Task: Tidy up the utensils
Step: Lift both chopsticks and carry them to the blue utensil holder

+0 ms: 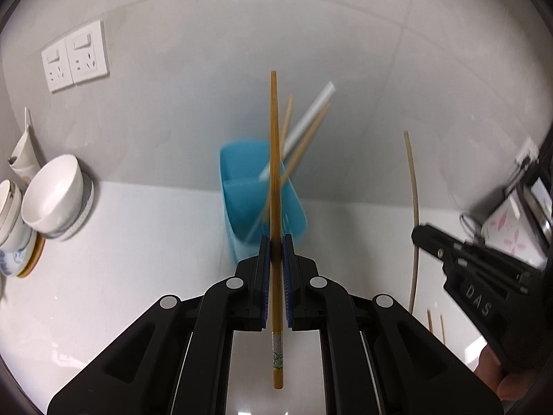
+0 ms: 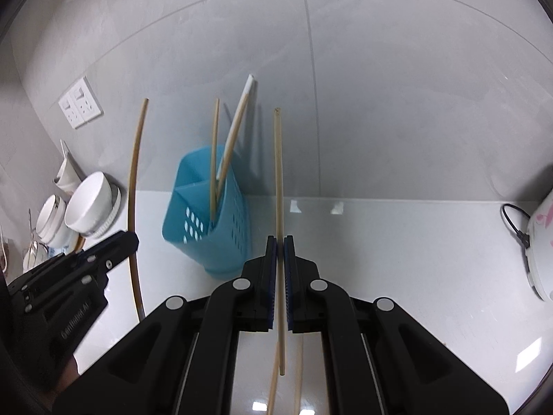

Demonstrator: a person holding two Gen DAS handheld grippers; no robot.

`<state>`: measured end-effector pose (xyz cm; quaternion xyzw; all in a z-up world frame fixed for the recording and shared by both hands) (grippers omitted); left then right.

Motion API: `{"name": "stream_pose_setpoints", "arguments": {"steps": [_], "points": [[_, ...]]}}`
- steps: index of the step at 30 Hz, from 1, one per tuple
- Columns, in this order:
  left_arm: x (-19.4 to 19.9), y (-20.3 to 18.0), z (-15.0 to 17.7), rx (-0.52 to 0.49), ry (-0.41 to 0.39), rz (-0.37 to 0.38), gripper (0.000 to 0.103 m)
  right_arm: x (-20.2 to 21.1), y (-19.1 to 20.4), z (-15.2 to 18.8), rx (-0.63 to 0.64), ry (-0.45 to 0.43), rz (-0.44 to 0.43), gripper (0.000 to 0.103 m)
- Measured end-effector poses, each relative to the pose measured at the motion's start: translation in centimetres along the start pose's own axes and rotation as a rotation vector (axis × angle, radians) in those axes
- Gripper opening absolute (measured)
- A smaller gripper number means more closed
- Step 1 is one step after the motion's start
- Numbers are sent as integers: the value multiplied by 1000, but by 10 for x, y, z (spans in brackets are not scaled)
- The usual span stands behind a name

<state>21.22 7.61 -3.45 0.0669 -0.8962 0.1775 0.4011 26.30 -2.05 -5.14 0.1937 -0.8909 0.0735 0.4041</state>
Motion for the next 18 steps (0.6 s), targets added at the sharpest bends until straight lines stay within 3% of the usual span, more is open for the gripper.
{"name": "stream_pose_setpoints", "arguments": {"steps": [11,18], "points": [[-4,-4,-60,11,-207,130,6,-10,-7,-41,-35,-83,-35,3],[-17,-18,-75,-87,-351,173,6,-24,-10,-53,-51,-103,-45,3]]}}
Point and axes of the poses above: each gripper's, at about its wrist camera, not at the fingertips, and x roughly against the way its jaws point, y to its left, z to its underside, the point moved 9 cm from there along -x, roughly the way its jaws point, and after that the axes turned 12 degrees about x, right-handed, at the moved point
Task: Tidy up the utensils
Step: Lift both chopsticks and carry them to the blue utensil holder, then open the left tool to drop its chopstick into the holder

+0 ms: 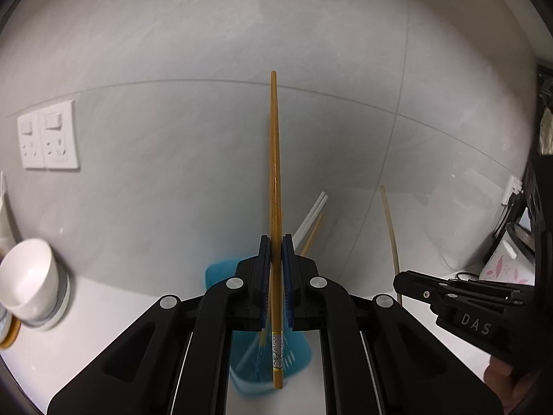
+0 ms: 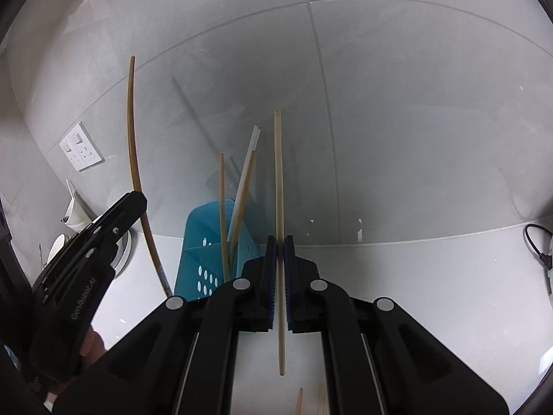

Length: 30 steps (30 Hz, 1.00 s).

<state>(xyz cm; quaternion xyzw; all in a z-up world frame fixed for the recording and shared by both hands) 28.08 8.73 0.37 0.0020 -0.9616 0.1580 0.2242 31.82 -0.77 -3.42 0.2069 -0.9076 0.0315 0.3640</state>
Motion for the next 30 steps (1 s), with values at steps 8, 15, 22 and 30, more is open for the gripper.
{"name": "stream_pose_setpoints", "arguments": {"steps": [8,15,22,30], "points": [[-20,0,12,2,-13,32,6,-18,-1,4,-3,13,-6,3],[-31,0,31,-17,19,24,6,-26,-1,9,-7,26,-2,3],[-37,4,46,-25,48,22,6,-27,0,11,0,30,-3,3],[-41,7,48,-30,97,8,8,-25,2,11,3,28,-6,3]]}}
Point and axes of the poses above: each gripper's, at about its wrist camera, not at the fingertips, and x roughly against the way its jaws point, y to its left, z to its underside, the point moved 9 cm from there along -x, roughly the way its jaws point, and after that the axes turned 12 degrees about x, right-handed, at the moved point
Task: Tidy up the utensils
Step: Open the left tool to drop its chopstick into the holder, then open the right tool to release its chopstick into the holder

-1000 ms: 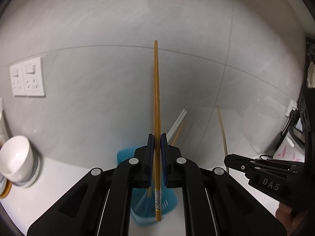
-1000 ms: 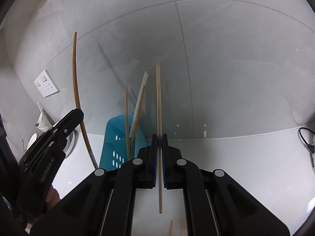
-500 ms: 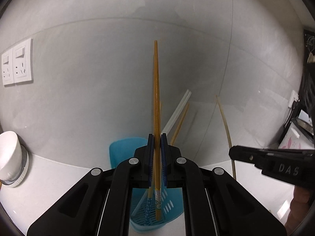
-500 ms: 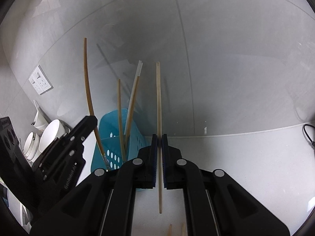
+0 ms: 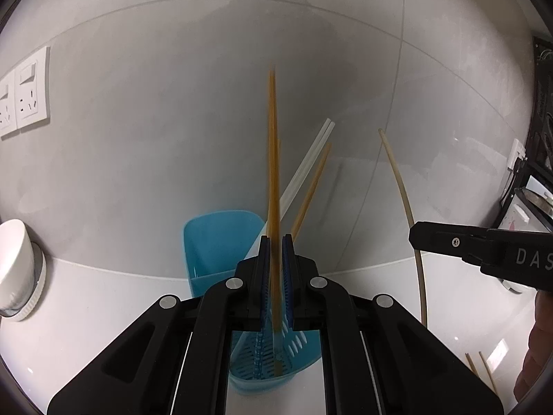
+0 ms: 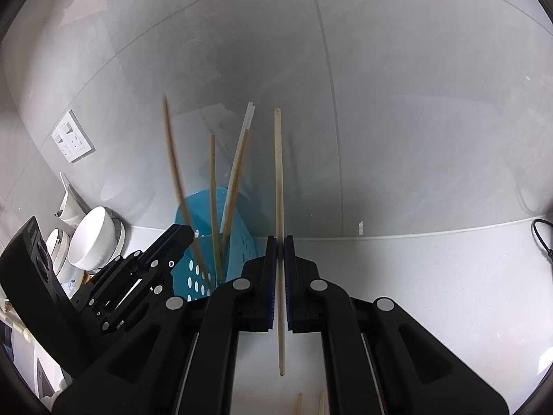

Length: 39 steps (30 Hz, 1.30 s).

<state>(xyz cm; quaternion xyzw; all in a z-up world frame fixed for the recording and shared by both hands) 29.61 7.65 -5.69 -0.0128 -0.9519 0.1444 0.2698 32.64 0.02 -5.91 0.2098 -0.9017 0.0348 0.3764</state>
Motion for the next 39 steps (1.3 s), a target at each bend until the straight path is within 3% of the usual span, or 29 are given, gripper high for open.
{"name": "stream_pose_setpoints", "arguments": {"steps": [2,3,7,9,11,15,20,29,39], "points": [[-2,1,-1,8,21,-8,12,1,1,-1,5,-2,-3,3],[-2,2,-1,10,34,-14,21,2,2,-1,6,-4,-3,3],[1,8,0,32,87,-44,35,4,5,-5,11,-18,-14,4],[5,13,0,41,109,-61,51,3,7,-8,10,-24,-25,4],[9,16,-1,55,130,-52,60,2,10,-13,6,-35,-43,4],[20,25,-6,84,135,-75,79,2,19,-25,3,-78,-77,4],[41,46,-13,109,108,-94,94,-1,32,-38,-17,-133,-121,4],[59,76,-15,142,113,-153,97,-5,52,-50,-10,-224,-150,4],[51,94,-3,162,136,-193,97,-26,58,-36,-16,-224,-151,4]]}}
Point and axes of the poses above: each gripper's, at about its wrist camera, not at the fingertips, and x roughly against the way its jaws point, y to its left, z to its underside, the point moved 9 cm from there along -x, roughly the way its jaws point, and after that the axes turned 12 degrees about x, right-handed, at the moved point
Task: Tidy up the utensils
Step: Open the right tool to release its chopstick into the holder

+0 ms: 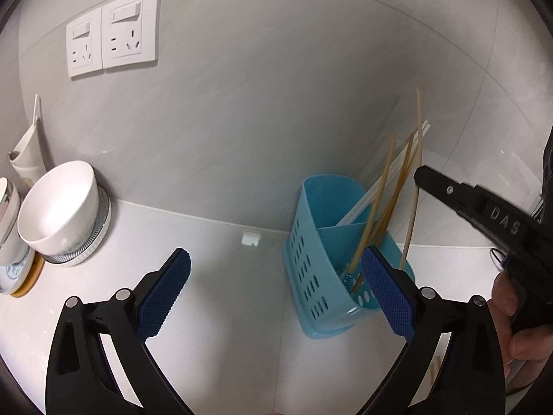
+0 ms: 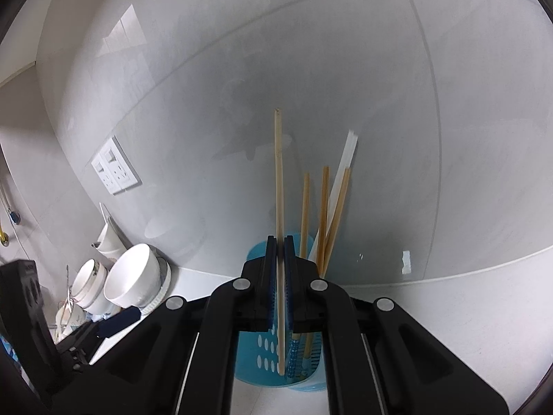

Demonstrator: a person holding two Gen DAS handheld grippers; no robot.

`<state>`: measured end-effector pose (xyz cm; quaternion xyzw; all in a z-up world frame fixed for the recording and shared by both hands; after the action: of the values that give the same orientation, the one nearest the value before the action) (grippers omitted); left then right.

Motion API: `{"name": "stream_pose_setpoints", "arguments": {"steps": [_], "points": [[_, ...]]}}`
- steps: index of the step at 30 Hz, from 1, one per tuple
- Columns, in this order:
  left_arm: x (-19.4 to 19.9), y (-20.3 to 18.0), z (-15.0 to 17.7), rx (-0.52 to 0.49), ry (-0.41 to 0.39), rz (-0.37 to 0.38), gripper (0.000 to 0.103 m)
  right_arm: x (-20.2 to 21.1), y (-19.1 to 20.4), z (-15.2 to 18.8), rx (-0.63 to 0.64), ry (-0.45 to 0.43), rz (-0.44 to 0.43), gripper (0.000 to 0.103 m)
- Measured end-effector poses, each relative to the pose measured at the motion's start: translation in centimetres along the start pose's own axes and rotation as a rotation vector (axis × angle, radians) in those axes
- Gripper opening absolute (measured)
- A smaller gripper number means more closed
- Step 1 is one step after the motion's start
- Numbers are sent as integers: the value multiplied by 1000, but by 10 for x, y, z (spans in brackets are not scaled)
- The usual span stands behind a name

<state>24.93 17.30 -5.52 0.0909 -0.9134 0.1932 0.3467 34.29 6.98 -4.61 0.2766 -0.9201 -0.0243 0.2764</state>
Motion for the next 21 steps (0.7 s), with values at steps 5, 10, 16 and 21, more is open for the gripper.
{"name": "stream_pose_setpoints", "arguments": {"steps": [5,10,16,21], "points": [[-3,7,0,6,2,-12,97,-13,2,15,7,34,16,4],[-7,12,2,32,21,-6,97,-21,6,26,29,74,27,4],[-8,12,5,29,21,-14,97,-24,10,31,50,115,39,7],[-1,9,2,19,25,-20,96,-17,12,32,91,175,59,21]]}}
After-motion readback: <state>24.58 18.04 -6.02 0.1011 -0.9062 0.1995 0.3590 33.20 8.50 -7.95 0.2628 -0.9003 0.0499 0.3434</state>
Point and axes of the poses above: each gripper's, at about its wrist camera, not at the fingertips, and x roughly against the way its jaws point, y to its left, z to its underside, the point moved 9 cm from there along -x, roughly the way its jaws point, and after that the axes turned 12 degrees about x, right-handed, at the moved point
